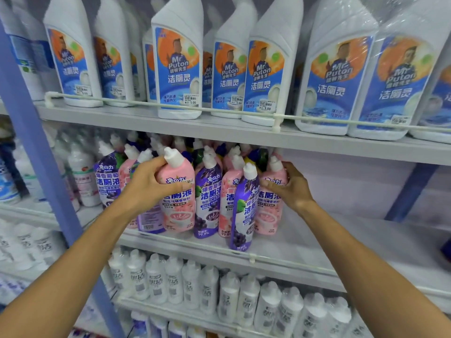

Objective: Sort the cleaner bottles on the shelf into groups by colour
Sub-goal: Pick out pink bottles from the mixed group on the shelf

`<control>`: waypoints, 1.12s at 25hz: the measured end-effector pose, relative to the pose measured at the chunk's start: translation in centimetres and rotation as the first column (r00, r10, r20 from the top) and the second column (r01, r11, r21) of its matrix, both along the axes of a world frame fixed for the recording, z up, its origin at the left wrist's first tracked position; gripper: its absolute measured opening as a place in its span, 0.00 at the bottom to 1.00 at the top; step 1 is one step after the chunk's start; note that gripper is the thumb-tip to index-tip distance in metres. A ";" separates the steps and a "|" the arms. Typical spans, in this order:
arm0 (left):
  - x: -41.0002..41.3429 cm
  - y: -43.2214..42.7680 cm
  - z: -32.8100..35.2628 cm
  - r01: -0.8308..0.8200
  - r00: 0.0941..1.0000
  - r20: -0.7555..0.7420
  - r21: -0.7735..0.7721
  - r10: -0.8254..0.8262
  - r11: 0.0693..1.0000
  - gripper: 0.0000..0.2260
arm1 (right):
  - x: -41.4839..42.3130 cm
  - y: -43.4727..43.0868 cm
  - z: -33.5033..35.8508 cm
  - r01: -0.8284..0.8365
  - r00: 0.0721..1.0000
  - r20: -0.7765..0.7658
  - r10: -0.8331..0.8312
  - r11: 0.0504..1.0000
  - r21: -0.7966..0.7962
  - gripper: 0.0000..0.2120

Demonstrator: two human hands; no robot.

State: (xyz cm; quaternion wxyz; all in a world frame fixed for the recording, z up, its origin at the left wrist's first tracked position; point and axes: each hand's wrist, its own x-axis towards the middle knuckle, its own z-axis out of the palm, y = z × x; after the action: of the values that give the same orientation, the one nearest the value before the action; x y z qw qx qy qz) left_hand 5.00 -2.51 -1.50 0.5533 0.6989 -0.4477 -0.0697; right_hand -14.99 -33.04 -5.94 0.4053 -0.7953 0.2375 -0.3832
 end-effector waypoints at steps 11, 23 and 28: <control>-12.5 -7.1 1.3 0.364 0.932 0.001 0.001 -0.364 0.932 0.21 | -9.5 -2.0 0.1 0.114 0.993 0.001 -0.115 0.986 0.120 0.27; -22.5 -26.5 -5.1 0.307 0.946 -0.109 0.006 -0.304 0.952 0.29 | -24.8 -7.3 0.0 0.272 0.959 0.040 -0.280 0.951 0.144 0.37; -24.4 -28.5 -10.0 0.284 0.950 -0.164 0.092 -0.267 0.954 0.26 | -25.6 -7.5 -5.6 0.276 0.947 0.085 -0.309 0.922 0.272 0.29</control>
State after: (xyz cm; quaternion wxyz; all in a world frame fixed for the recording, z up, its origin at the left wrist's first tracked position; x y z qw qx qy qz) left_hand -19.37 -31.04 -11.48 0.5293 0.6527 -0.4936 -0.2240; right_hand -40.58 -40.57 -11.56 0.4571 -0.6658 0.3751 -0.4550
